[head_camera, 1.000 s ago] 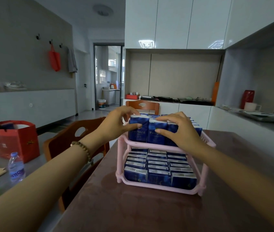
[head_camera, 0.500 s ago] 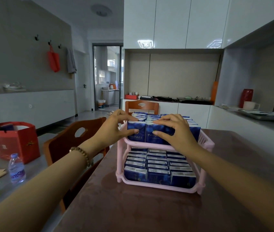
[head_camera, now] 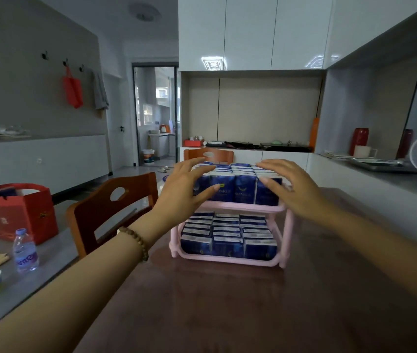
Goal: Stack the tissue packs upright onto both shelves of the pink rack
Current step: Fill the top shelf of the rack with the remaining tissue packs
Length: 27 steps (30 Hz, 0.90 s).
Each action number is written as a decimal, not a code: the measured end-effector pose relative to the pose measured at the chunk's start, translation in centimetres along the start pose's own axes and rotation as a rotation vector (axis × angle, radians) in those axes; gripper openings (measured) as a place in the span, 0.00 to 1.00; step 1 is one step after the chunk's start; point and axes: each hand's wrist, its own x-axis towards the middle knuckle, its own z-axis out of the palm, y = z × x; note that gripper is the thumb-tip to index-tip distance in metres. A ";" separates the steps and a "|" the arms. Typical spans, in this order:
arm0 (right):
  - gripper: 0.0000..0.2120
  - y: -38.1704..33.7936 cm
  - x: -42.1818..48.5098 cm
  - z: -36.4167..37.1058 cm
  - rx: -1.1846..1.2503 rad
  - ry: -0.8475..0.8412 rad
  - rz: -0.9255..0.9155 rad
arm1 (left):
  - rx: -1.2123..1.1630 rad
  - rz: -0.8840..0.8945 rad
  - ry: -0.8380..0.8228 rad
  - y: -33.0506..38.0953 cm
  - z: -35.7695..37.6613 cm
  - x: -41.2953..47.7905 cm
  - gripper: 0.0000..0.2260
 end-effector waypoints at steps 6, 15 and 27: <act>0.25 2.2 -7.0 -6.7 -0.223 -0.162 0.128 | 0.060 0.087 -0.120 6.8 3.6 -1.3 0.27; 0.28 7.4 -21.4 -15.1 -0.235 -0.362 0.532 | -0.085 0.295 -0.367 18.0 12.5 -4.1 0.29; 0.37 7.5 -31.5 -21.2 -0.197 -0.504 0.849 | -0.304 0.256 -0.858 27.1 20.6 -6.6 0.29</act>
